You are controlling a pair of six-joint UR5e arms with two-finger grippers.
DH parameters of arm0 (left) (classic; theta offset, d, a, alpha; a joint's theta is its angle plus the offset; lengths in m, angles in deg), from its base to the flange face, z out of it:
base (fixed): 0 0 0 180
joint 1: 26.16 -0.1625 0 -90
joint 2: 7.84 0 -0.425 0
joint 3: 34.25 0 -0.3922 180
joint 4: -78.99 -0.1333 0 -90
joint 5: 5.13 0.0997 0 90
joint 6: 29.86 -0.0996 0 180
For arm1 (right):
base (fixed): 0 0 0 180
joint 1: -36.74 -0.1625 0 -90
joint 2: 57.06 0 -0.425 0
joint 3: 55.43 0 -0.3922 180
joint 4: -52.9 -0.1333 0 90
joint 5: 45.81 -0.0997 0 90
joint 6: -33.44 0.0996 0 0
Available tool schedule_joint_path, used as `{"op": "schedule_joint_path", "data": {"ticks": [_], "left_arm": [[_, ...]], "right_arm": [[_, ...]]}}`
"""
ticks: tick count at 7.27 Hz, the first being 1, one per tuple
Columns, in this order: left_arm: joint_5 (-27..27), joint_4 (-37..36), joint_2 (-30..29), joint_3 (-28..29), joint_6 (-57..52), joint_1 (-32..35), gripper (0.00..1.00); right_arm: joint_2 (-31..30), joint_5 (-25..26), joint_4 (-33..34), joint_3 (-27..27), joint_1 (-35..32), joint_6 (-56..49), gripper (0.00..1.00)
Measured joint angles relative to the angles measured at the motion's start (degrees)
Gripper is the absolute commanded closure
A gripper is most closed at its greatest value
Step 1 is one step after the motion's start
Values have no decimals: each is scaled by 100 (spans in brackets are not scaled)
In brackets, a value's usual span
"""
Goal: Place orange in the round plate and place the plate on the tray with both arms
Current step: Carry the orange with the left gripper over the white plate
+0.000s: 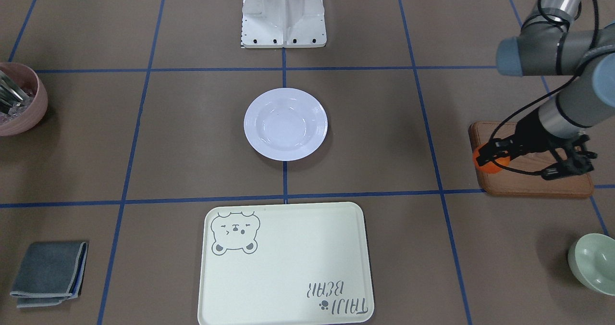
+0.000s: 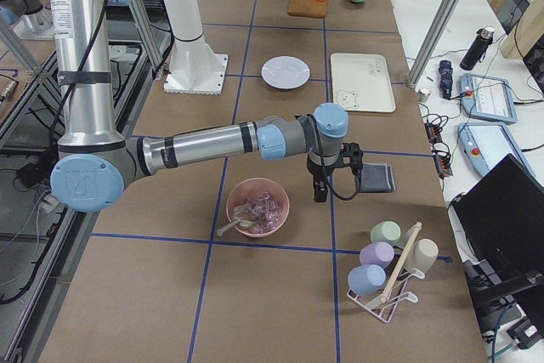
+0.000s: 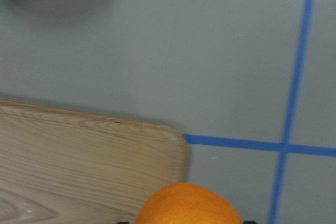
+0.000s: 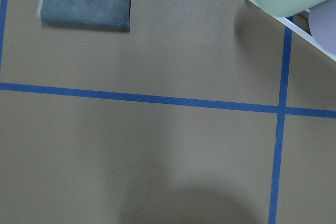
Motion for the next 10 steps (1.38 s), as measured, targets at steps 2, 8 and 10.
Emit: {"op": "schedule_joint_path", "data": {"ticks": [2,8,10], "left_arm": [[488,-41,-723,-97,1434,-853,100],[1984,-1410,-2678,383,2412,-2603,100],[2197,-1337,-2856,678,2707,-3035,100]], "right_arm": [[16,7,-25,7,79,5,0],[-41,29,-648,-26,372,551,0],[-44,25,-659,-17,403,561,0]]}}
